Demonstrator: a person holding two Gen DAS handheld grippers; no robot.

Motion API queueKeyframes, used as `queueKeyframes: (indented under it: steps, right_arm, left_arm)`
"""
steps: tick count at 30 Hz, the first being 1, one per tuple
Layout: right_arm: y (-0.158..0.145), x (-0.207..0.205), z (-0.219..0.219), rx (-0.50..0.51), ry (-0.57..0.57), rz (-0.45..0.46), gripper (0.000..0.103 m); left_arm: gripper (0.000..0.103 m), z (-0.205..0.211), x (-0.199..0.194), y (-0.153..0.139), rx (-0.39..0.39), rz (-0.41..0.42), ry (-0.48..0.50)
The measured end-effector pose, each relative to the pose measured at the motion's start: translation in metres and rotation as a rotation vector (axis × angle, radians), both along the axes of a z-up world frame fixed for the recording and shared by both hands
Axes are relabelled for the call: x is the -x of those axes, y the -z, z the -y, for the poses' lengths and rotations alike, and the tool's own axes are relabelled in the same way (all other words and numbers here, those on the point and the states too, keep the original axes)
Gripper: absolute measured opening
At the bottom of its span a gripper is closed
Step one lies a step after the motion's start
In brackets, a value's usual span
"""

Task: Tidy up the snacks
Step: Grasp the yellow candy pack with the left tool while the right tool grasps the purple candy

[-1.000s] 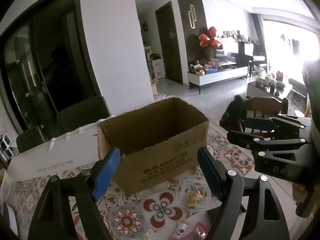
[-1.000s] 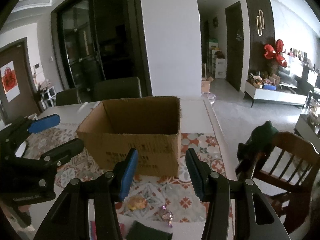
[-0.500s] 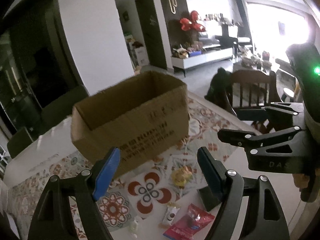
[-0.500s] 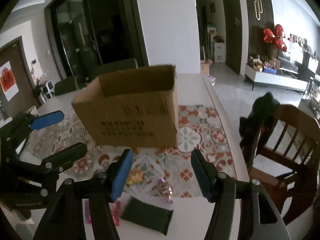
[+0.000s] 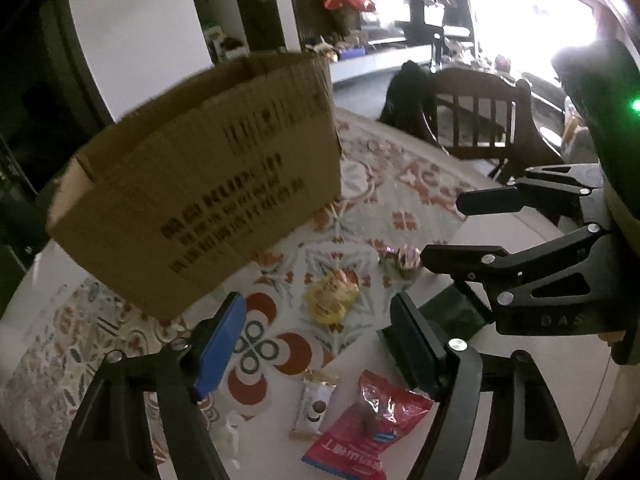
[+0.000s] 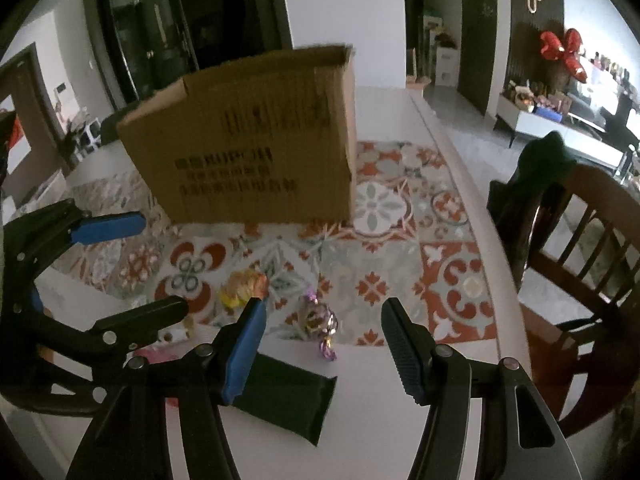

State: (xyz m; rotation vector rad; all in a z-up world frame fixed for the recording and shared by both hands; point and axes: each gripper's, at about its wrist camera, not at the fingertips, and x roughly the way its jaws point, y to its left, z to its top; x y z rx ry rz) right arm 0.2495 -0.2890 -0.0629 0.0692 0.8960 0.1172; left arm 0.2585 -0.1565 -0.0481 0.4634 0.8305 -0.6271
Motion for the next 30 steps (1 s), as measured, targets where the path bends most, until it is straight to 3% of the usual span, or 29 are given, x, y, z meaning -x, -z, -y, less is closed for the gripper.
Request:
queueKeyframes:
  steps: [12,14,24,30]
  right_arm:
    - [0.028,-0.014,-0.007,0.005,-0.043,-0.078,0.053]
    - [0.031,-0.016,-0.006,-0.002,-0.047,-0.088,0.047]
    - [0.043,-0.021,-0.006,-0.027,-0.042,-0.112,0.04]
    - [0.044,-0.024,-0.005,-0.038,-0.036,-0.108,0.038]
  left_arm:
    - [0.071,0.009,-0.019,0.03,-0.035,-0.05,0.044]
    - [0.071,0.01,-0.022,0.033,-0.038,-0.056,0.048]
    - [0.06,0.02,-0.039,0.049,-0.044,-0.117,0.049]
    - [0.048,0.026,-0.048,0.053,-0.023,-0.154,0.037]
